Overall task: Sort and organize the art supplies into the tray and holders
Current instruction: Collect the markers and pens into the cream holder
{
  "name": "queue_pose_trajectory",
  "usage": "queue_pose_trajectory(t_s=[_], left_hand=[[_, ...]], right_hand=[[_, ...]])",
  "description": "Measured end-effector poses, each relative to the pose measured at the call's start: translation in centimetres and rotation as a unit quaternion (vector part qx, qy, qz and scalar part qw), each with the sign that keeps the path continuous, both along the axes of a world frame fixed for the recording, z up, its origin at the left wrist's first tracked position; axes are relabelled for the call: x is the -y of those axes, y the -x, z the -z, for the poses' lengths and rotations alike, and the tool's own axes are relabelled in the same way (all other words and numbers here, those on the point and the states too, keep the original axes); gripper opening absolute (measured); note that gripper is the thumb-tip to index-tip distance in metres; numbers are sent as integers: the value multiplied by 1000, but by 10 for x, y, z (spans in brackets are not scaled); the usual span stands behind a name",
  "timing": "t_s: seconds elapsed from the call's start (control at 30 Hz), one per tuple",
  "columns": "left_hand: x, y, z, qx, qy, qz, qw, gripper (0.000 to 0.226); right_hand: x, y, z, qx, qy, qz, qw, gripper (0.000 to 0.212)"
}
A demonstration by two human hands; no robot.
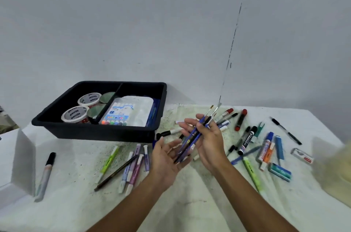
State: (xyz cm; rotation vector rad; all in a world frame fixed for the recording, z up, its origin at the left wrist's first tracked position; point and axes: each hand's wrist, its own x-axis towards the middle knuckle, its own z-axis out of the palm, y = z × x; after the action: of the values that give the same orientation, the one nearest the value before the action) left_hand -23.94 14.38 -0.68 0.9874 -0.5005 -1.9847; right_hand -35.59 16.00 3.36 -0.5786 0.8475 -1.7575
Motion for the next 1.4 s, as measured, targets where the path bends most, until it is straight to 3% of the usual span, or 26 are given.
queue_pose_trajectory(t_s=[0.17,0.3,0.47,0.57,0.63,0.73,0.9,1.03,1.17,1.4], left_hand=[[-6,39,-4,-8,25,48,998,45],[-15,66,0,108,88,109,984,38],[-30,93,3,183,275,194,924,14],[-39,125,4,207,363,241,876,14],[-46,148,3,206,388,266,858,17],[-56,184,4,190,400,306,843,20],[-73,243,-3,164,433,346,816,11],[-85,287,-18,150,484,352,787,8],[-88,313,-23,172,533,331,759,25],[-77,319,3,225,655,355,628,31]], right_hand=[[-13,15,9,-32,-45,25,998,17],[-23,46,7,-66,-49,46,996,18],[-45,96,1,-94,-59,81,991,20],[-64,129,-2,-141,-88,102,981,17],[-78,152,-6,-223,-128,125,958,15],[-107,189,-19,-382,-198,144,891,10],[-154,242,-55,-484,-263,140,823,11],[-179,271,-86,-509,-283,176,793,11],[-192,295,-108,-522,-284,279,754,9],[-175,329,-108,-524,-291,379,705,10]])
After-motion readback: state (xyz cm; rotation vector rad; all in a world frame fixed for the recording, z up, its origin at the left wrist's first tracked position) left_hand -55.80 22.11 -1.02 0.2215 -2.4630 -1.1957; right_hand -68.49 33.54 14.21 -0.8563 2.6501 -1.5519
